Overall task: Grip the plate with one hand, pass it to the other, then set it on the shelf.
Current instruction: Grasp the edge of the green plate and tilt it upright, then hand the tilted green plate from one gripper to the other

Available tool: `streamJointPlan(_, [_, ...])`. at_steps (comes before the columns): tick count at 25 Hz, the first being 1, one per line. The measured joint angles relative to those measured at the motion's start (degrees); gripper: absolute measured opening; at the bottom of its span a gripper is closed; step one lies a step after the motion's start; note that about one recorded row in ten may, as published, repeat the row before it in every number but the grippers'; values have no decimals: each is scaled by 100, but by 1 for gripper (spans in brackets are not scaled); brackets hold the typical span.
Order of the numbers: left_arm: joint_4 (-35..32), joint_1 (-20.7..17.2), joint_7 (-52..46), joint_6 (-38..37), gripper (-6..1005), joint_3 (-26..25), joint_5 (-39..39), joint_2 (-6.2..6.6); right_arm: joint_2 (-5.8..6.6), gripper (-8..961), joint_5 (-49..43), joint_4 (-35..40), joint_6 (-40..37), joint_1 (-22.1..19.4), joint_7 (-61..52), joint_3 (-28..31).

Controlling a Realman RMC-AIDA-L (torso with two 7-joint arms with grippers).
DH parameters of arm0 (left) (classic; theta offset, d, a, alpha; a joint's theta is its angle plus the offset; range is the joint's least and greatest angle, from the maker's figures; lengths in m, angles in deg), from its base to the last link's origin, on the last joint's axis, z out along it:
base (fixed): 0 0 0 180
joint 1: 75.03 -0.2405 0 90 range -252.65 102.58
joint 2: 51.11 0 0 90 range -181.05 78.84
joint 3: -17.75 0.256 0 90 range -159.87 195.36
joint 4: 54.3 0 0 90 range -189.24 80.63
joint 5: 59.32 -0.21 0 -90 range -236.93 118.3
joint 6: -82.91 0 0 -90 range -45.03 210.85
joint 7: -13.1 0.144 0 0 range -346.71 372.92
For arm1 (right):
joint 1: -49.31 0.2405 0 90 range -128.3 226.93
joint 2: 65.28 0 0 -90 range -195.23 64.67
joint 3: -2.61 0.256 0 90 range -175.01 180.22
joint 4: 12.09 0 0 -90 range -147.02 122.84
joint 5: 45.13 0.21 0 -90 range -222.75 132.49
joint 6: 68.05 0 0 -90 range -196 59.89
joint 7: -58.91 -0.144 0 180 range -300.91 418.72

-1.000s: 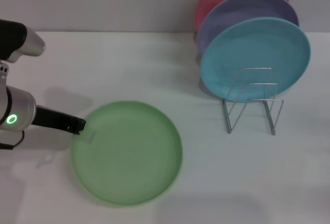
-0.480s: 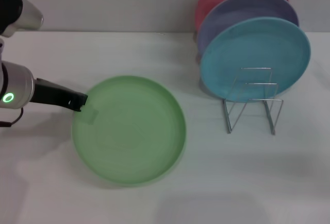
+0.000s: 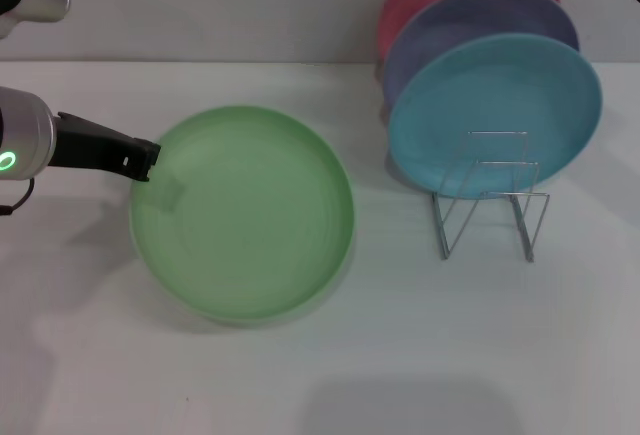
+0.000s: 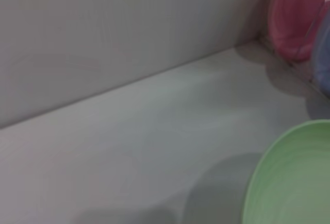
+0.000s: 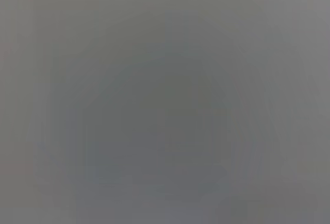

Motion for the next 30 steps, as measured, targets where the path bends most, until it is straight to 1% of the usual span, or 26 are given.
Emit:
streamJointPlan(2, [15, -1, -2, -21, 17, 0, 1, -1, 5, 832, -1353, -417, 285, 236, -1229, -18])
streamJointPlan(4, [43, -4, -17, -94, 17, -3, 1, -1, -7, 831, -2604, -712, 768, 522, -2405, -27])
streamJointPlan(5, [45, -3, -23, -119, 17, -8, 1, -1, -9, 831, -3041, -781, 1034, 665, -2861, -23])
streamJointPlan(7, [50, -2, -28, -139, 17, -14, 1, -1, 37, 831, -3706, -739, 1722, 1032, -3664, 29])
streamJointPlan(10, [160, 6, -38, -185, 17, -15, 5, -2, 105, 831, -3990, -425, 2600, 1501, -4092, 156])
streamJointPlan(13, [267, 13, -40, -222, 17, -15, 7, -1, 121, 830, -4311, -309, 3013, 1736, -4288, 179])
streamJointPlan(16, [321, 14, -39, -243, 17, -38, 12, -1, 121, 830, -4739, -316, 3189, 1845, -4509, 121])
streamJointPlan(23, [346, 39, -35, -249, 17, -112, 35, -1, 111, 831, -4978, -110, 3414, 1960, -4592, 66])
streamJointPlan(25, [346, 41, -35, -249, 17, -112, 38, -1, 105, 831, -5054, 48, 3469, 2057, -4610, 48])
streamJointPlan(26, [346, 45, -35, -249, 17, -112, 39, -2, 98, 827, -5073, 245, 3519, 2163, -4610, 12])
streamJointPlan(30, [347, 54, -31, -249, 18, -112, 43, -1, 87, 809, -5119, 474, 3519, 2286, -4605, -83])
